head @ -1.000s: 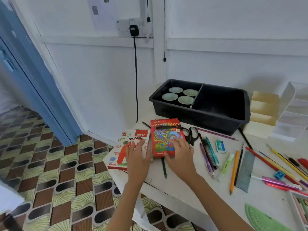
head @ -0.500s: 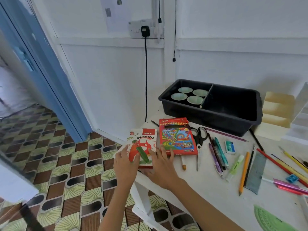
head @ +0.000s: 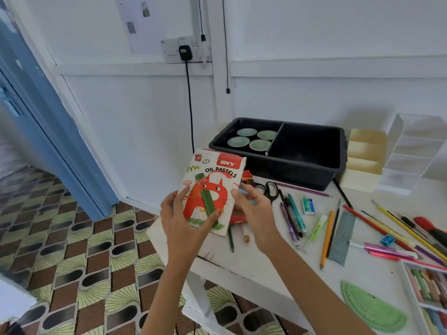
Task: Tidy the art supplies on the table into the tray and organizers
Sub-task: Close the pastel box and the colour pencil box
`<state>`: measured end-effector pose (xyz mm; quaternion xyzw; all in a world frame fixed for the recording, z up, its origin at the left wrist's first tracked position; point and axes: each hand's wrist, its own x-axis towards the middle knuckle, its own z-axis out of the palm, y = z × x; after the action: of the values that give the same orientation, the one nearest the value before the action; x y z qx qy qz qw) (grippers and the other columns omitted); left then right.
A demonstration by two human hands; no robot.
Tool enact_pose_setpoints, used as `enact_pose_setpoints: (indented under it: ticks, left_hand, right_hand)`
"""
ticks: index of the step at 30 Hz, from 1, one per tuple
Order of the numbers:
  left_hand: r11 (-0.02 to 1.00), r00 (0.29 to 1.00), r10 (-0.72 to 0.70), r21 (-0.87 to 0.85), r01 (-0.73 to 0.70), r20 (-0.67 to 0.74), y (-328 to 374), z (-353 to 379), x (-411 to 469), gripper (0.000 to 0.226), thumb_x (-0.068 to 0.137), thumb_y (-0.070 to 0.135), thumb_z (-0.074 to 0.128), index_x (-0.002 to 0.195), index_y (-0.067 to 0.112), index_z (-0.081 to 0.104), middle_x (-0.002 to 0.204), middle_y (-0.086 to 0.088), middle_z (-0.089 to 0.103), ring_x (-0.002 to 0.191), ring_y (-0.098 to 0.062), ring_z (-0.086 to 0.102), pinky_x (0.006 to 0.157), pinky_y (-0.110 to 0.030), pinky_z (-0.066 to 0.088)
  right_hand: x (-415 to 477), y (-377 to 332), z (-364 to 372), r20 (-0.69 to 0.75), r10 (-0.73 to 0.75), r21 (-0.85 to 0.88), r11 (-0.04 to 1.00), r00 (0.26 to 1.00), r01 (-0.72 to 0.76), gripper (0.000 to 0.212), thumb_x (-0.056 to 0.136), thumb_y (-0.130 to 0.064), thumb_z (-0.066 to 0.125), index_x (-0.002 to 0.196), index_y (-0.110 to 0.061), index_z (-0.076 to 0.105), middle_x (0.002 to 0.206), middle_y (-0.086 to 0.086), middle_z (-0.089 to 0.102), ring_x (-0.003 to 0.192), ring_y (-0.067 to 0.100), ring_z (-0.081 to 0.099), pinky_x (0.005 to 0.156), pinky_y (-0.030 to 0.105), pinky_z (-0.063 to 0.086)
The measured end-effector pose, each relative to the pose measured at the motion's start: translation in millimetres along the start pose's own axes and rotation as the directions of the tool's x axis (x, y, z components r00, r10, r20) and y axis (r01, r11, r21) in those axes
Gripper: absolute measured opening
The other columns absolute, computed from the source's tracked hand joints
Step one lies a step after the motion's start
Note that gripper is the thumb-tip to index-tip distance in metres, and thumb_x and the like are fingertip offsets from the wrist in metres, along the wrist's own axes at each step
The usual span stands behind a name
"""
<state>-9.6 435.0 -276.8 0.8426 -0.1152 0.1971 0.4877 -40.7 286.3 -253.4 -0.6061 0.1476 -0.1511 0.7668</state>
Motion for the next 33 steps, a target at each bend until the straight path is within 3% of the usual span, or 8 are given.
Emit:
enact_pose_setpoints:
  ticks: [2,6,10,17,20,23,27,33]
  left_hand:
    - [0.995,0.994,0.097,0.014,-0.098,0.055,14,11,-3,0.089,0.061,0.067,0.07,0.137,0.031,0.039,0.135,0.005,0.028,0.127,-0.008,0.028,0.104,-0.046,0.039]
    - [0.965,0.946,0.205,0.107,-0.238,0.251,47,40,-17,0.101,0.061,0.08,0.057,0.144,0.033,0.023,0.15,0.0,0.015,0.138,-0.02,0.019,0.112,-0.047,0.028]
    - [0.84,0.845,0.344,0.268,-0.472,0.41,81,81,-39,0.11,0.063,0.09,0.037,0.149,0.03,0.006,0.156,-0.012,0.005,0.143,-0.033,0.005,0.113,-0.048,0.008]
    - [0.724,0.697,0.493,0.198,-0.66,0.52,133,128,-77,0.101,0.064,0.089,0.035,0.145,0.03,0.024,0.143,-0.012,0.027,0.132,-0.032,0.024,0.11,-0.062,0.014]
    - [0.705,0.644,0.513,0.15,-0.693,0.568,147,139,-91,0.099,0.062,0.086,0.043,0.143,0.035,0.023,0.142,-0.009,0.028,0.129,-0.03,0.025,0.108,-0.062,0.02]
    - [0.676,0.592,0.545,0.106,-0.729,0.594,155,145,-101,0.099,0.061,0.083,0.047,0.143,0.034,0.023,0.142,-0.009,0.028,0.13,-0.031,0.027,0.11,-0.06,0.014]
    - [0.618,0.465,0.609,-0.017,-0.786,0.643,163,149,-112,0.099,0.061,0.079,0.053,0.143,0.035,0.021,0.144,-0.008,0.024,0.132,-0.031,0.024,0.11,-0.058,0.019]
    - [0.57,0.34,0.59,-0.079,-0.818,0.732,170,158,-124,0.102,0.061,0.081,0.051,0.145,0.041,0.008,0.151,-0.004,0.012,0.138,-0.027,0.011,0.113,-0.056,0.012]
  right_hand:
    - [-3,-9,-26,-0.029,-0.001,-0.042,0.999,1.0,0.0,0.026,0.087,-0.019,0.065,0.113,-0.016,0.061,0.105,0.012,0.066,0.086,0.021,0.07,0.069,0.029,0.059]
    - [-22,-23,-82,-0.014,0.049,0.049,0.998,0.999,-0.048,0.026,0.088,-0.007,0.063,0.113,-0.006,0.057,0.102,0.014,0.07,0.087,0.028,0.07,0.072,0.036,0.058]
    - [-47,-24,-133,-0.076,0.112,0.142,0.985,0.991,-0.1,0.024,0.082,0.006,0.063,0.104,0.0,0.057,0.094,0.015,0.069,0.081,0.03,0.069,0.067,0.035,0.056]
    - [-93,-21,-217,-0.159,0.127,0.104,0.988,0.979,-0.111,0.048,0.075,0.007,0.064,0.12,-0.004,0.053,0.105,0.012,0.07,0.096,0.027,0.066,0.079,0.037,0.053]
    - [-111,-24,-242,-0.429,0.015,0.011,1.0,0.903,-0.011,0.053,0.08,0.004,0.063,0.123,-0.018,0.041,0.107,0.004,0.06,0.095,0.017,0.061,0.074,0.031,0.051]
    - [-124,-36,-266,-0.586,-0.285,-0.257,0.953,0.759,0.159,0.05,0.084,-0.001,0.063,0.126,-0.018,0.044,0.112,-0.003,0.055,0.097,0.006,0.057,0.07,0.019,0.05]
    - [-135,-55,-289,-0.439,-0.217,-0.338,0.939,0.872,0.064,0.019,0.091,-0.011,0.058,0.109,-0.015,0.06,0.097,0.0,0.065,0.083,0.001,0.065,0.062,0.013,0.05]
    - [-149,-56,-304,-0.314,-0.036,-0.294,0.954,0.949,-0.061,0.014,0.087,-0.017,0.065,0.1,-0.02,0.06,0.086,0.001,0.068,0.07,0.006,0.069,0.057,0.015,0.052]
